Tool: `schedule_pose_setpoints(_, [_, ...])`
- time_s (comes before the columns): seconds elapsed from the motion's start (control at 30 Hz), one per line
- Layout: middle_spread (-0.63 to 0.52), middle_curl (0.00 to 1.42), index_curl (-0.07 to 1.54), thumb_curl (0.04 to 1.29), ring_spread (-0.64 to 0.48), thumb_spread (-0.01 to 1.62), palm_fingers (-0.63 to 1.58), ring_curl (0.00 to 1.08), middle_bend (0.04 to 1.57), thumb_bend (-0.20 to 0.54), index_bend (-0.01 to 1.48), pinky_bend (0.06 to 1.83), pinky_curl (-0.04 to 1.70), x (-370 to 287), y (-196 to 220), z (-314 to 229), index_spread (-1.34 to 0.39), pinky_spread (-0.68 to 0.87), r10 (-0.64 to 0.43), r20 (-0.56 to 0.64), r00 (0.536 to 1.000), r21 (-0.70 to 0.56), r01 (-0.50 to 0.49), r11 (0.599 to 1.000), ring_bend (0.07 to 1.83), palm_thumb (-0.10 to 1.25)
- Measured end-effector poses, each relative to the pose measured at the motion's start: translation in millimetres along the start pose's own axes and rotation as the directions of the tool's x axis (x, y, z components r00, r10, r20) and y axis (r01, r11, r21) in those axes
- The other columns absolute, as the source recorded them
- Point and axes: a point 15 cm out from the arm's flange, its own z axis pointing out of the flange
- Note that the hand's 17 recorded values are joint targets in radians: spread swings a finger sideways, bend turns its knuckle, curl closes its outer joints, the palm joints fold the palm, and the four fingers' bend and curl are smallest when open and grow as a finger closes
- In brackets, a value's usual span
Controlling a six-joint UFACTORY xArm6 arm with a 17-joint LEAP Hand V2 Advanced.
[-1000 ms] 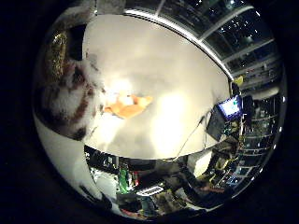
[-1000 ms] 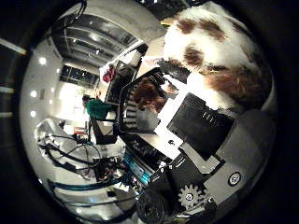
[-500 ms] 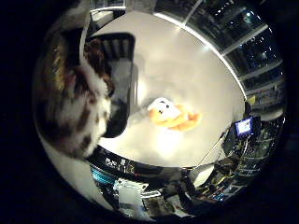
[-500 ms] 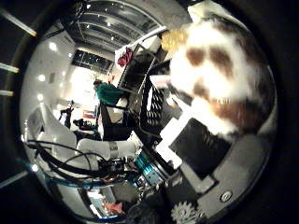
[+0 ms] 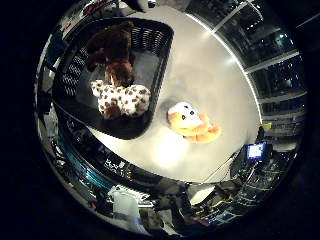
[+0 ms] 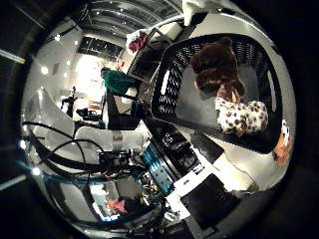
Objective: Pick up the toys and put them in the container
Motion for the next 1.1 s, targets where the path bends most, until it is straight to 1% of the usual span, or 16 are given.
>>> schedule_pose_setpoints(0.17, [-0.02,0.30,0.34,0.49,0.17,1.03,0.18,0.19,0.21,-0.022,0.21,0.42,0.46,41.3,12.8,-11.0,-0.51,0.52,0.044,-0.060,0.997,-0.001,-0.045,0.999,0.32,0.83])
schedule_pose_setpoints(0.33, [-0.02,0.31,0.33,0.48,0.15,1.03,0.25,0.20,0.22,-0.022,0.18,0.36,0.41,98.6,42.5,-24.6,-0.48,0.51,0.137,-0.133,0.982,-0.010,-0.140,0.990,0.30,0.83])
schedule_pose_setpoints(0.43, [-0.03,0.32,0.33,0.48,0.15,1.03,0.28,0.20,0.22,-0.022,0.18,0.34,0.39,129.3,63.3,-33.5,-0.44,0.51,0.225,-0.154,0.962,0.010,-0.226,0.974,0.29,0.83])
schedule_pose_setpoints(0.53, [-0.03,0.32,0.33,0.47,0.15,1.03,0.30,0.21,0.22,-0.023,0.17,0.34,0.37,156.7,85.5,-46.5,-0.43,0.50,0.317,-0.168,0.933,0.039,-0.315,0.948,0.27,0.83])
schedule_pose_setpoints(0.67, [-0.03,0.32,0.31,0.47,0.15,1.02,0.30,0.21,0.21,-0.023,0.17,0.34,0.36,189.9,117.3,-55.5,-0.42,0.49,0.410,-0.181,0.894,0.055,-0.407,0.912,0.26,0.82])
schedule_pose_setpoints(0.77, [-0.03,0.32,0.31,0.47,0.15,1.02,0.29,0.21,0.20,-0.024,0.16,0.34,0.35,211.4,142.4,-50.4,-0.42,0.48,0.441,-0.188,0.878,0.032,-0.443,0.896,0.26,0.81])
schedule_pose_setpoints(0.87, [-0.02,0.32,0.30,0.47,0.15,1.02,0.25,0.22,0.20,-0.022,0.16,0.35,0.34,226.0,162.5,-35.0,-0.41,0.46,0.441,-0.182,0.879,-0.021,-0.451,0.892,0.25,0.82])
schedule_pose_setpoints(1.0, [-0.01,0.32,0.29,0.47,0.16,1.02,0.22,0.22,0.20,-0.021,0.16,0.36,0.33,239.1,175.3,-12.4,-0.40,0.44,0.439,-0.164,0.884,-0.072,-0.454,0.888,0.25,0.82])
schedule_pose_setpoints(1.1, [0.00,0.32,0.29,0.46,0.16,1.02,0.21,0.23,0.19,-0.022,0.16,0.36,0.33,248.2,177.4,2.4,-0.40,0.43,0.438,-0.160,0.885,-0.084,-0.455,0.887,0.25,0.82])
